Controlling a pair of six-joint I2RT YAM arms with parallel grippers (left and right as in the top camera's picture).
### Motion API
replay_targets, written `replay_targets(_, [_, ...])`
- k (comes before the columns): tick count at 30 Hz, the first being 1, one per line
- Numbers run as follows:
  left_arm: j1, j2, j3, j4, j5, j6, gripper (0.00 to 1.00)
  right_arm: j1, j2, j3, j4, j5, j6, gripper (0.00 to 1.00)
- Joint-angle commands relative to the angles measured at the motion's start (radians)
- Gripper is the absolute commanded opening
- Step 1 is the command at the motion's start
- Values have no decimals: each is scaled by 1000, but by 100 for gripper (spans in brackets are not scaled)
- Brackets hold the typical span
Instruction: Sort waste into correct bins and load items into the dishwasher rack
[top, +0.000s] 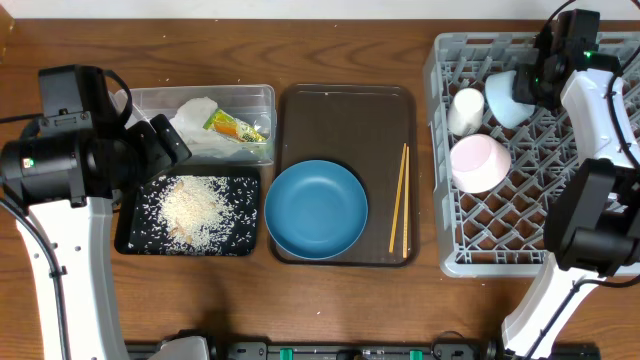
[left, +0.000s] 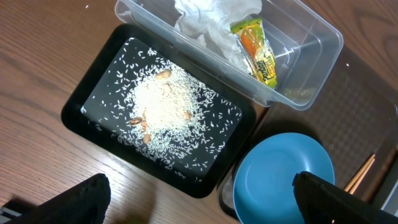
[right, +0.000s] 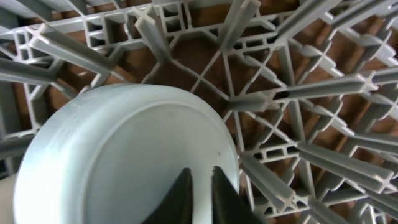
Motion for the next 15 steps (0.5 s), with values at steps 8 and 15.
replay_targets(8, [5, 1, 1, -3, -16, 6, 96, 73, -240, -10, -114, -111, -13, 15])
replay_targets(15, [5, 1, 1, -3, -16, 6, 96, 67, -210, -23, -142, -22, 31, 1])
